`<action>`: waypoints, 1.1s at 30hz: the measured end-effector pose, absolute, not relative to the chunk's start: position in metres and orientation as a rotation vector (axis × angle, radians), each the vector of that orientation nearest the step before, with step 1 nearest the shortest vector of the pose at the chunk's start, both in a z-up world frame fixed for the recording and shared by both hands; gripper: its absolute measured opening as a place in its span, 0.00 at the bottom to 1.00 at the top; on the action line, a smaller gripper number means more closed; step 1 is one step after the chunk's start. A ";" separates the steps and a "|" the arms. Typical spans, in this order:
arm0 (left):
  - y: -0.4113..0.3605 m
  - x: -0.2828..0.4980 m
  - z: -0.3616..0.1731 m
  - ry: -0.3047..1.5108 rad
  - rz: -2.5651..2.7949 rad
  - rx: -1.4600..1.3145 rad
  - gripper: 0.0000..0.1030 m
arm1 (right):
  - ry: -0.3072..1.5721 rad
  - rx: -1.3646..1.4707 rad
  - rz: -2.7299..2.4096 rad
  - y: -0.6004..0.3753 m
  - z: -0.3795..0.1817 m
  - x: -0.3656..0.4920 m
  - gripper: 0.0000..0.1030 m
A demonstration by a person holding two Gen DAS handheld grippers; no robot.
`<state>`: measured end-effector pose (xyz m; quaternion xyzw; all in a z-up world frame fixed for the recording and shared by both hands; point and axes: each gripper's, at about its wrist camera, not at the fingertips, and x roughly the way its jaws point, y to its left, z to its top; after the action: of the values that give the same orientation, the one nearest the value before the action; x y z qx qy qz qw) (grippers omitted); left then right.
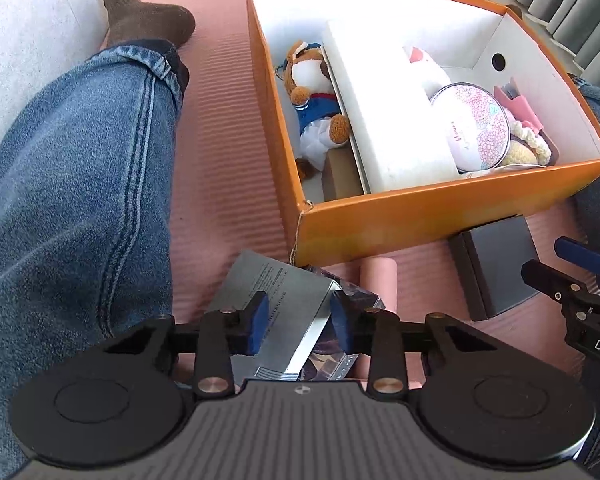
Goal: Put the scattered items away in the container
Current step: 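Grasp the grey flat box with the left tool while the right grasps the black square box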
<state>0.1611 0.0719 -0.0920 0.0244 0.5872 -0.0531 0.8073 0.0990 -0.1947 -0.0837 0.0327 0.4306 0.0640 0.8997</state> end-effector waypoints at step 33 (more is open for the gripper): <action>0.066 0.144 -0.087 1.110 -0.052 0.538 0.32 | 0.911 0.084 0.123 -0.197 -0.087 0.102 0.57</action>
<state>0.1436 0.0663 -0.0875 0.2522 0.5202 -0.0245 0.8156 0.1021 -0.1968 -0.0870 0.0407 0.4395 0.0594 0.8954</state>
